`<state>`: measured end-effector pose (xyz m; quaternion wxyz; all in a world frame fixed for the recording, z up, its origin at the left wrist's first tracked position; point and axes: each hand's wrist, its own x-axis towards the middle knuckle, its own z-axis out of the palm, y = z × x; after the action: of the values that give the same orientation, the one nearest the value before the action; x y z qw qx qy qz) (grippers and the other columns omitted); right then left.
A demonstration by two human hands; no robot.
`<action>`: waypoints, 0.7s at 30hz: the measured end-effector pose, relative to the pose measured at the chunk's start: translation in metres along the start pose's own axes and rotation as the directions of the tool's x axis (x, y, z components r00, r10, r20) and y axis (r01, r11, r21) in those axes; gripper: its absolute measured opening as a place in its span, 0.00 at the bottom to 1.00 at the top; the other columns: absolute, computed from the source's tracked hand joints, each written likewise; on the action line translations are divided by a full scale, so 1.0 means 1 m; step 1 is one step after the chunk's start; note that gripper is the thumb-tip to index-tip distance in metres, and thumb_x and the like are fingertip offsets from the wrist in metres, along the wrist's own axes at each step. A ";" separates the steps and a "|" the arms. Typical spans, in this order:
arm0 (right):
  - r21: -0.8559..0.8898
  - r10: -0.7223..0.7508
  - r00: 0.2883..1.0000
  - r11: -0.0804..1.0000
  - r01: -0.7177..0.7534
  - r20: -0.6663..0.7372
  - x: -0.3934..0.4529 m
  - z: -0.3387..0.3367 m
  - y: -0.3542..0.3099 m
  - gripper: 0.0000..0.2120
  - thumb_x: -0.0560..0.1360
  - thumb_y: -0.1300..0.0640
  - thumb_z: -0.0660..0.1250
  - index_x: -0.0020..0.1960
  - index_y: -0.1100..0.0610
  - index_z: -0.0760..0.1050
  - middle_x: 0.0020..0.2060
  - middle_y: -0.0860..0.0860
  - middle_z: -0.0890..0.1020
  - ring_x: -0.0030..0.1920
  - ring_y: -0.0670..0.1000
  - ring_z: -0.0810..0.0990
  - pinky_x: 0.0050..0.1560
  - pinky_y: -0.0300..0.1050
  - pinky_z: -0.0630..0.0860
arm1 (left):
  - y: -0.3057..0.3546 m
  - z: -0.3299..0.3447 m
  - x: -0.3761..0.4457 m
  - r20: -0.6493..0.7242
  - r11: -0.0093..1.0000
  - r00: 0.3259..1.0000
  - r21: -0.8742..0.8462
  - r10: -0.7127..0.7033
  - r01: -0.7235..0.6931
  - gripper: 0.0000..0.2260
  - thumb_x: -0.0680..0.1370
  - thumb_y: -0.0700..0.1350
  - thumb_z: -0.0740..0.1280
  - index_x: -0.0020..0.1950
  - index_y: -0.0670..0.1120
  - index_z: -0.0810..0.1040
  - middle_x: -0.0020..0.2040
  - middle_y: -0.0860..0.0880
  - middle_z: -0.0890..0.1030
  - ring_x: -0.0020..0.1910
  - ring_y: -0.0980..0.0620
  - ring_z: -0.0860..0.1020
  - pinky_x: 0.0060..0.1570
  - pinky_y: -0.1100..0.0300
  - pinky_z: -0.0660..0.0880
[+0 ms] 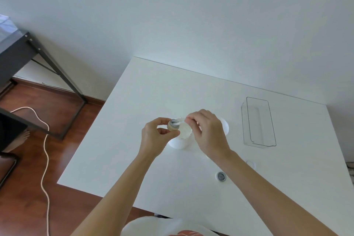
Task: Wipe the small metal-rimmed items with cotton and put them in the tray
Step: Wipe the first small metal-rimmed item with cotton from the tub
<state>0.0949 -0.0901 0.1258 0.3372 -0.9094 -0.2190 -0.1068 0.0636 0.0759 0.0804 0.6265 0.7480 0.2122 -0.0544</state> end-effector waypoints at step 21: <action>0.014 0.008 0.978 1.000 -0.006 -0.210 -0.019 -0.007 0.016 0.05 0.76 0.61 0.68 0.43 0.54 0.80 0.36 0.44 0.80 0.36 0.44 0.74 0.42 0.34 0.68 | -0.004 -0.005 0.006 -0.010 1.000 1.000 -0.001 -0.001 0.001 0.14 0.68 0.42 0.79 0.49 0.55 0.83 0.32 0.50 0.84 0.30 0.57 0.78 0.28 0.72 0.68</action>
<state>0.0856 -0.1116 0.1154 0.3649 -0.8915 -0.1797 -0.1995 0.0665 0.0830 0.0761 0.6259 0.7478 0.2155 -0.0508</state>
